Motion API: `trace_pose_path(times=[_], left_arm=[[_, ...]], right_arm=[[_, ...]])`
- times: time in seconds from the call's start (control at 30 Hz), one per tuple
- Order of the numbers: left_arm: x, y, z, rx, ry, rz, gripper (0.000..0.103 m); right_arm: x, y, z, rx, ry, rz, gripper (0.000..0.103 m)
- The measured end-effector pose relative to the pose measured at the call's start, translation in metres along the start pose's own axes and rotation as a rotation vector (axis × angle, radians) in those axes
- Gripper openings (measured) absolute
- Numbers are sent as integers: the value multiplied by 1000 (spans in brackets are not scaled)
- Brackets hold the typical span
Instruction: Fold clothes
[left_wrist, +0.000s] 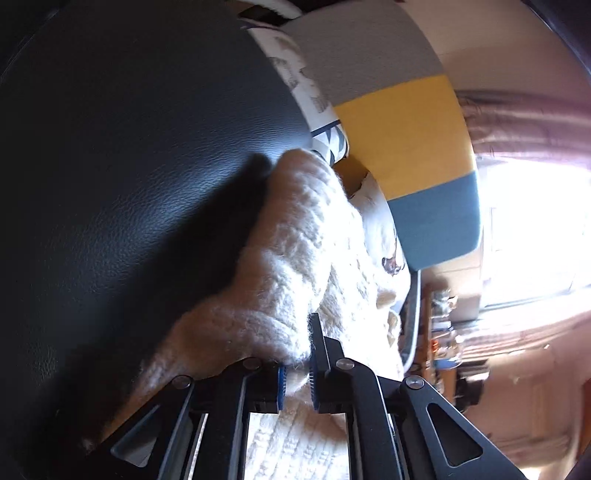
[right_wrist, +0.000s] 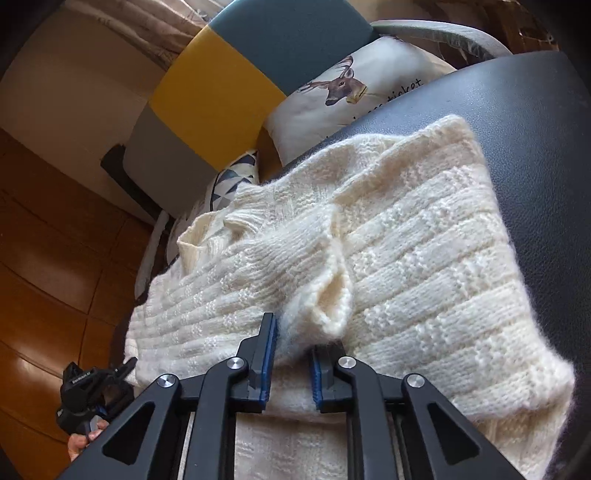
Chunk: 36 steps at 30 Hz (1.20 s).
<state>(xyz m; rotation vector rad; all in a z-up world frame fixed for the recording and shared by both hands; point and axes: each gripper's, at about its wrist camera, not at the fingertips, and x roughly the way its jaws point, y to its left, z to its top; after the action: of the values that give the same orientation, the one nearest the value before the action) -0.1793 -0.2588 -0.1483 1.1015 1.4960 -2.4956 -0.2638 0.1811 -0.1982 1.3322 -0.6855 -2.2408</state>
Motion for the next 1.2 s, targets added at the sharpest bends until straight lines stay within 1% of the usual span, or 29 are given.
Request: trace_pose_path(times=[0.03, 0.07, 0.1, 0.17, 0.2, 0.27, 0.33, 0.43, 0.47, 0.5, 0.57, 0.63, 0.7, 0.73, 0.8, 0.83, 0.9, 0.97, 1.0, 1.03, 1.07, 1.13, 1.2], left_arm=[[0, -2, 0, 12, -2, 1, 10], [-1, -5, 0, 24, -4, 1, 10], [-1, -7, 0, 36, -6, 2, 8], [-2, -12, 0, 59, -10, 3, 8], [-2, -14, 0, 71, -12, 3, 8], [-3, -19, 0, 95, -16, 4, 8], [-4, -23, 1, 119, -21, 5, 8], [10, -9, -7, 92, 34, 56, 8], [15, -4, -9, 82, 53, 74, 8], [20, 1, -11, 73, 72, 91, 8], [16, 10, -13, 12, 63, 55, 10], [13, 20, -12, -78, 75, -8, 12], [10, 32, -10, -164, 79, -73, 16], [8, 37, -9, -206, 82, -109, 20], [5, 43, -7, -303, 76, -188, 33], [2, 47, -7, -342, 76, -215, 36], [0, 52, -3, -386, 74, -233, 42], [-4, 51, 0, -376, 58, -211, 41], [-8, 48, 1, -348, 42, -197, 36], [-12, 43, 2, -296, 25, -156, 27], [-17, 36, 2, -229, -3, -81, 6], [-23, 29, -2, -127, -43, 32, 7], [-25, 42, -4, -129, -21, 42, 9]], right_arm=[[-1, 3, 3, -7, 4, -34, 6], [-2, 7, 5, -19, 5, -70, 6], [-7, 18, 8, -73, -16, -124, 7], [-24, 36, 13, -146, -82, -155, 7], [-37, 42, 17, -155, -130, -156, 7], [-58, 45, 22, -150, -194, -178, 7], [-61, 35, 21, -138, -185, -231, 7], [-46, 4, 8, -71, -105, -272, 7], [-41, -6, 2, -55, -85, -273, 7], [-38, -12, -3, -35, -83, -258, 7], [-40, -18, -6, -14, -107, -237, 7], [-39, -18, -6, -10, -110, -232, 7], [-40, -20, -7, -5, -107, -218, 7], [-40, -22, -7, 3, -107, -205, 7], [-41, -28, -7, 35, -110, -170, 7], [-41, -31, -7, 53, -112, -152, 7], [-40, -33, -8, 63, -115, -139, 7], [-39, -30, -9, 38, -117, -153, 7], [-39, -29, -9, 26, -118, -160, 7], [-38, -27, -9, 13, -120, -168, 7], [-38, -25, -10, -10, -121, -178, 7], [-36, -21, -11, -48, -119, -199, 7], [-36, -20, -9, -59, -109, -208, 7]])
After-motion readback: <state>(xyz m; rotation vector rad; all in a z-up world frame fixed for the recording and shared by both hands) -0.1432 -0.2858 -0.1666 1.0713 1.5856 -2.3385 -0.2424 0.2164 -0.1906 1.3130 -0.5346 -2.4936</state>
